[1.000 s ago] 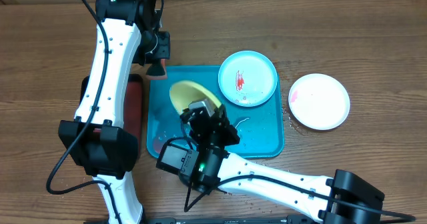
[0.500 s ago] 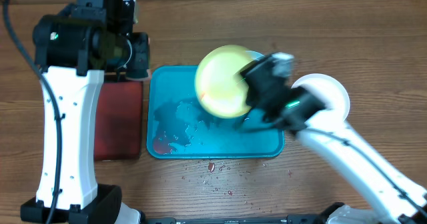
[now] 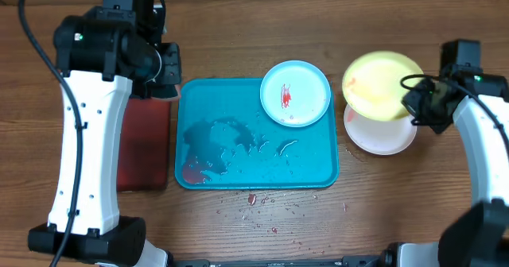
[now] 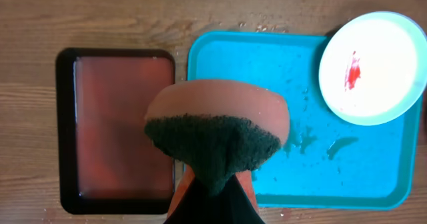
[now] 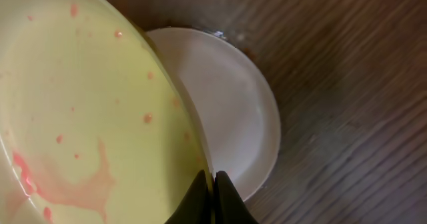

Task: Clean dirty plates on tray and stack at the side
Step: 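Carry the yellow-green plate right and stack it on the white plate, then grasp the light-blue plate rim with right gripper and pull it center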

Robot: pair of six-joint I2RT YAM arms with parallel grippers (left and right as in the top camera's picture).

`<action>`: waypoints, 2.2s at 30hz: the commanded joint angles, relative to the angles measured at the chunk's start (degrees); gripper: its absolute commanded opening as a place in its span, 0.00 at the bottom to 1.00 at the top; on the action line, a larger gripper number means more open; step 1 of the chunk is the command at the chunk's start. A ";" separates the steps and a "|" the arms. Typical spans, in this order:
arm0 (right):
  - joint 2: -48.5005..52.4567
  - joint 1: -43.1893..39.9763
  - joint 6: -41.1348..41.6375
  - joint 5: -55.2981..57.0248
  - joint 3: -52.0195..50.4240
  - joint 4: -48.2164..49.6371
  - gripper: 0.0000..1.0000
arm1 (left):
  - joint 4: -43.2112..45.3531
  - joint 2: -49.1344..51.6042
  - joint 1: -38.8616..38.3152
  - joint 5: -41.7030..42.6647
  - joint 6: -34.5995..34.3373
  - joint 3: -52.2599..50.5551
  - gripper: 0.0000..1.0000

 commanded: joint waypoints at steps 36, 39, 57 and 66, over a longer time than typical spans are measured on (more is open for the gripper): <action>7.30 22.77 0.94 -5.60 -5.27 22.71 0.51 | 7.23 0.46 -1.70 1.75 -1.62 -8.07 0.04; 9.44 25.94 3.04 -2.67 -5.27 24.04 0.44 | 7.23 0.46 -1.81 1.57 -1.62 -8.07 0.04; 17.11 31.15 4.79 -3.54 -5.27 22.51 0.20 | 7.26 0.46 -1.81 1.55 -1.62 -8.07 0.04; 17.11 39.54 3.50 -5.86 -5.27 12.85 0.08 | 7.26 0.46 -1.81 1.40 -1.62 -8.07 0.04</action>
